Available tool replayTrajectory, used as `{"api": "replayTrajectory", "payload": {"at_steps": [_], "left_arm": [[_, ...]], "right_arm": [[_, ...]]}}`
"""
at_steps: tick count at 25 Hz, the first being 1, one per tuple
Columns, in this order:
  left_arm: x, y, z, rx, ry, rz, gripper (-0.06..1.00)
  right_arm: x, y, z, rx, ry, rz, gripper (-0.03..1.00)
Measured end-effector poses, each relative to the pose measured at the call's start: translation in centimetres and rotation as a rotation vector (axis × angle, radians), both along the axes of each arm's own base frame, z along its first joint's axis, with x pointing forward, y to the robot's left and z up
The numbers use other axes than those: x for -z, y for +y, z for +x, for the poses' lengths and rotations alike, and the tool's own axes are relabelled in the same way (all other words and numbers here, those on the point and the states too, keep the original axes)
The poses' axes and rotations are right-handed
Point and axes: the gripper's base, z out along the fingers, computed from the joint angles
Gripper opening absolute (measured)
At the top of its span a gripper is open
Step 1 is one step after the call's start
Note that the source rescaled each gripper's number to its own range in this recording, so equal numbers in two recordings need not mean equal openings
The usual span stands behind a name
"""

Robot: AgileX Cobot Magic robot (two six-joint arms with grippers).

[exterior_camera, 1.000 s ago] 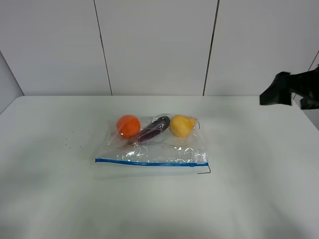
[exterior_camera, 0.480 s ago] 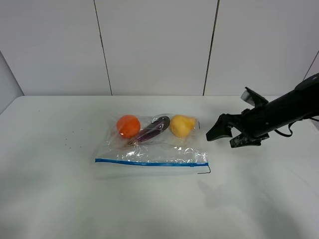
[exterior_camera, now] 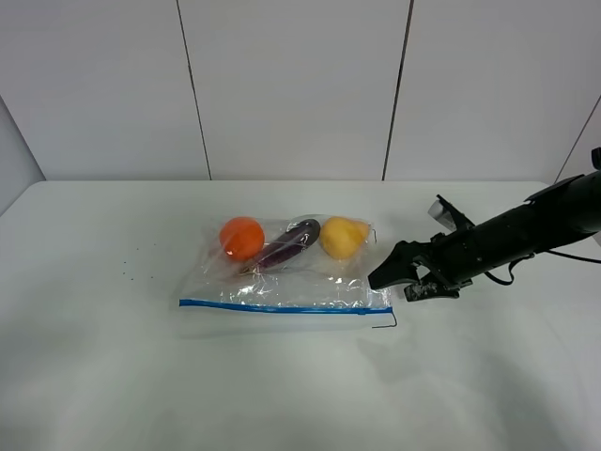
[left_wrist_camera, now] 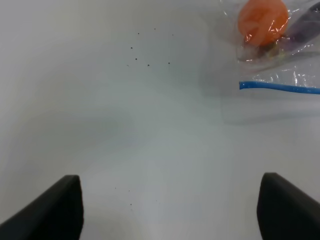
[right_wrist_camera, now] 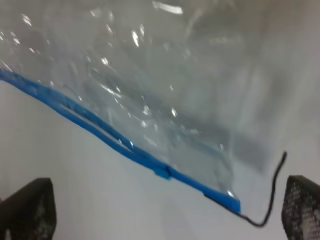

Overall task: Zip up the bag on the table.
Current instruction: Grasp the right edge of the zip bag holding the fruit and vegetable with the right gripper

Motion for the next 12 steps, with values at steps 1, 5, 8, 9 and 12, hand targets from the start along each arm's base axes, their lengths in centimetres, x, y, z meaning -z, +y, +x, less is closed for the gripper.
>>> {"api": "replayTrajectory", "payload": {"at_steps": [1,5,8,9,12], "left_arm": [[0.0,0.0,0.0,0.000,0.000,0.000,0.96],[0.0,0.0,0.0,0.000,0.000,0.000,0.96],[0.0,0.0,0.0,0.000,0.000,0.000,0.96],[0.0,0.0,0.0,0.000,0.000,0.000,0.96],[0.0,0.0,0.0,0.000,0.000,0.000,0.96]], "right_arm": [[0.0,0.0,0.1,0.002,-0.008,0.006,1.00],[0.0,0.1,0.3,0.004,-0.033,0.010,1.00],[0.7,0.3,1.0,0.002,-0.026,0.041,0.97],[0.9,0.4,1.2,-0.002,-0.016,0.058,0.96],[1.2,0.8,1.5,-0.028,0.002,0.097,0.95]]}}
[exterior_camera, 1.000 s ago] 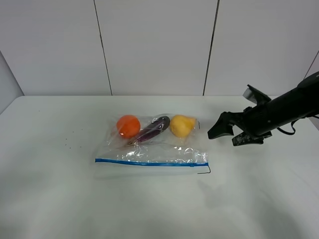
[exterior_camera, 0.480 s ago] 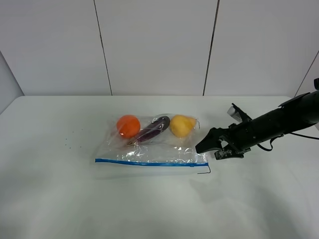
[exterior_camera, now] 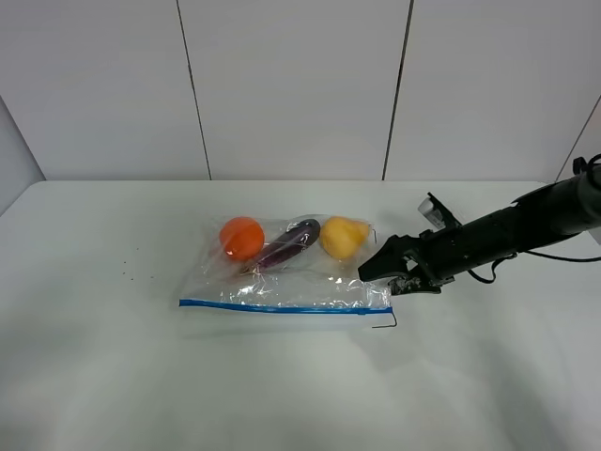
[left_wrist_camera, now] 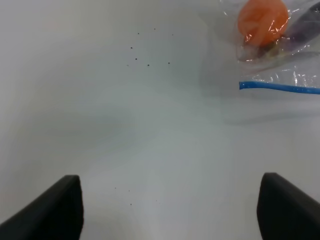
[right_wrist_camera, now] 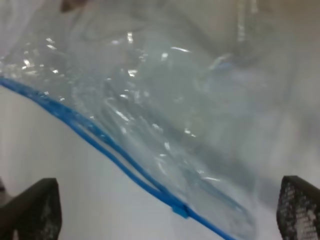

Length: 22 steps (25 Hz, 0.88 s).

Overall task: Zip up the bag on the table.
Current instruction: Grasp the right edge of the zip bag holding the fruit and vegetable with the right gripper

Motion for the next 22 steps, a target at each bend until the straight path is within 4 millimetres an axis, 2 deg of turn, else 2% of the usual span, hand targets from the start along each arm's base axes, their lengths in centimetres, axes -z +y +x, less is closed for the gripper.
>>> {"api": "replayTrajectory", "payload": {"at_steps": [8,12,18,22], "left_arm": [[0.0,0.0,0.0,0.000,0.000,0.000,0.96],[0.0,0.0,0.0,0.000,0.000,0.000,0.96],[0.0,0.0,0.0,0.000,0.000,0.000,0.96],[0.0,0.0,0.0,0.000,0.000,0.000,0.96]], "right_arm": [[0.1,0.1,-0.2,-0.042,0.008,-0.017,0.95],[0.9,0.0,-0.5,-0.064,0.044,-0.036,0.93],[2.0,0.3,-0.5,-0.064,0.059,-0.018,0.85],[2.3,0.7,-0.6,-0.085,0.057,-0.018,0.70]]}}
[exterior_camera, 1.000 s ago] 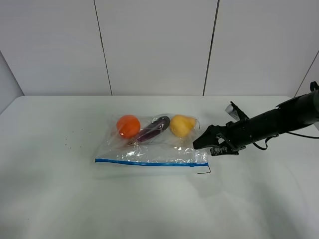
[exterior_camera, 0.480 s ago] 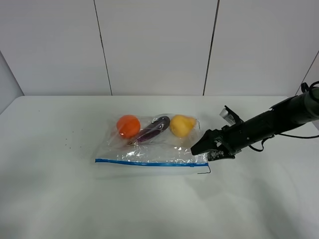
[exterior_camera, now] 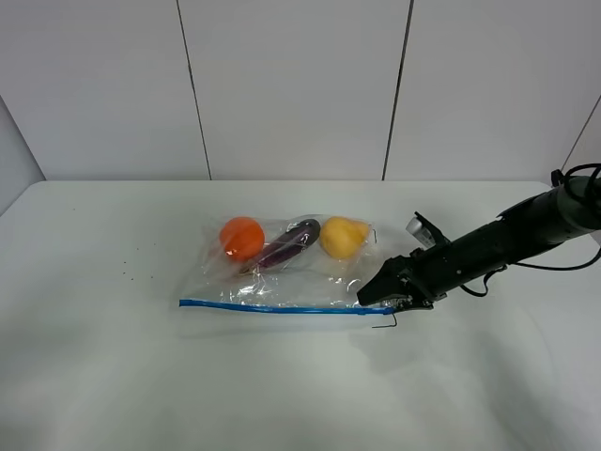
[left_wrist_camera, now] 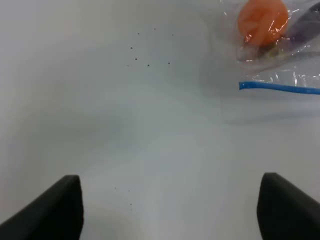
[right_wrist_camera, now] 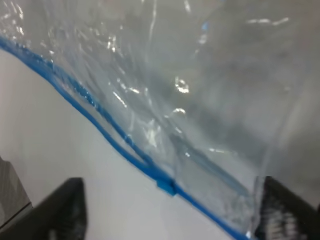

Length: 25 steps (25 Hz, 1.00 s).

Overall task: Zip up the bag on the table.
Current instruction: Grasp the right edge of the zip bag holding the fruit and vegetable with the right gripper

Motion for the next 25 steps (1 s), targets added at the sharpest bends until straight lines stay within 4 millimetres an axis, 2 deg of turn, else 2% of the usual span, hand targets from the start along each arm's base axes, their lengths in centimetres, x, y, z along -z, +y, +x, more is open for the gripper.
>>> {"api": "replayTrajectory", "payload": {"at_steps": [4,6,25], "left_arm": [[0.00,0.00,0.00,0.000,0.000,0.000,0.96],[0.00,0.00,0.00,0.000,0.000,0.000,0.96],[0.00,0.00,0.00,0.000,0.000,0.000,0.96]], "right_arm": [[0.01,0.02,0.04,0.002,-0.004,-0.001,0.49],[0.08,-0.04,0.13,0.009,-0.011,-0.011,0.43],[0.14,-0.11,0.52,0.047,-0.032,-0.021,0.41]]}}
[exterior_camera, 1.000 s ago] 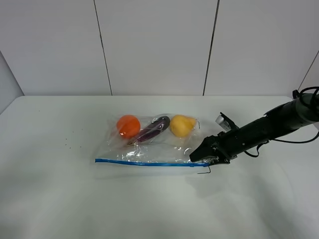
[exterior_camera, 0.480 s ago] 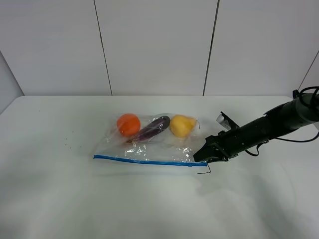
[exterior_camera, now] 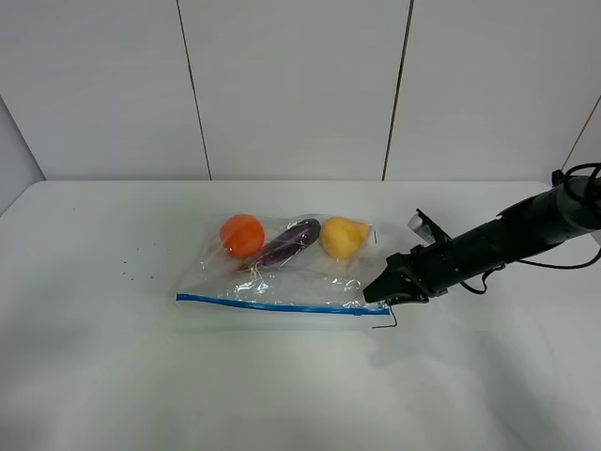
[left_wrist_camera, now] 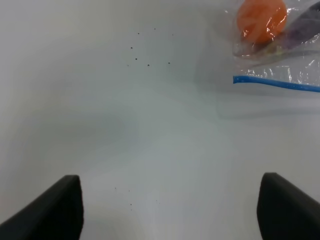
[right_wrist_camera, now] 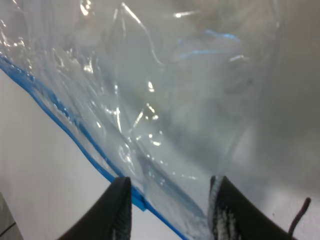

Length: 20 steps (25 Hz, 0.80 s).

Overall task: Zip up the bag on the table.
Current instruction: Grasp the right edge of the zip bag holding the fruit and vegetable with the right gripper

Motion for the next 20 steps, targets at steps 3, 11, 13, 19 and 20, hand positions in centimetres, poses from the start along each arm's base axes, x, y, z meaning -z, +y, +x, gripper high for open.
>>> {"api": "replayTrajectory", "payload": {"at_steps": [3,11,13,19,20], "left_arm": [[0.0,0.0,0.0,0.000,0.000,0.000,0.96],[0.0,0.0,0.0,0.000,0.000,0.000,0.96],[0.0,0.0,0.0,0.000,0.000,0.000,0.96],[0.0,0.0,0.0,0.000,0.000,0.000,0.96],[0.0,0.0,0.0,0.000,0.000,0.000,0.96]], "right_arm": [[0.0,0.0,0.0,-0.001,-0.005,0.002,0.41],[0.0,0.1,0.0,-0.004,-0.007,0.003,0.41],[0.1,0.1,0.0,-0.004,-0.004,0.003,0.41],[1.5,0.1,-0.2,-0.005,0.036,0.000,0.31],[1.5,0.1,-0.2,-0.004,0.038,0.003,0.26]]}}
